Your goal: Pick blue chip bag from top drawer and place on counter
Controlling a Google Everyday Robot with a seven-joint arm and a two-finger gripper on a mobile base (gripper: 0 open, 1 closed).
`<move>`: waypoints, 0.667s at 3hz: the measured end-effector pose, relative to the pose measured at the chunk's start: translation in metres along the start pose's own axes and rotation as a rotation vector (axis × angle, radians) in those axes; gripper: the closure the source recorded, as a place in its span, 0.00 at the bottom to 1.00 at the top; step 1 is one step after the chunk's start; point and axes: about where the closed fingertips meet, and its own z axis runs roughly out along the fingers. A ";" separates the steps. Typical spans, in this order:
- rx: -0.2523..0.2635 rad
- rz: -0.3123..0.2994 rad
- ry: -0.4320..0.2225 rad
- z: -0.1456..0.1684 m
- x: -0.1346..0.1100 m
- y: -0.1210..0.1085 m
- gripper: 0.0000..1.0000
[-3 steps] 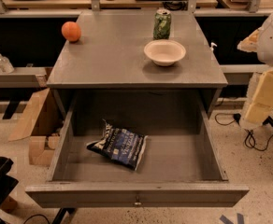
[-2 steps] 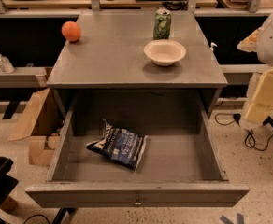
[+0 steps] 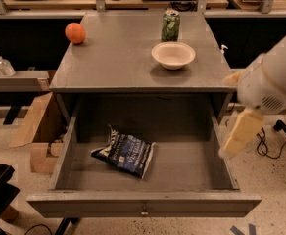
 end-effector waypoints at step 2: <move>0.009 -0.009 -0.249 0.117 -0.033 -0.008 0.00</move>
Offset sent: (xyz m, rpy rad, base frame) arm 0.1544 0.0980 -0.0970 0.4118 -0.4297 -0.0289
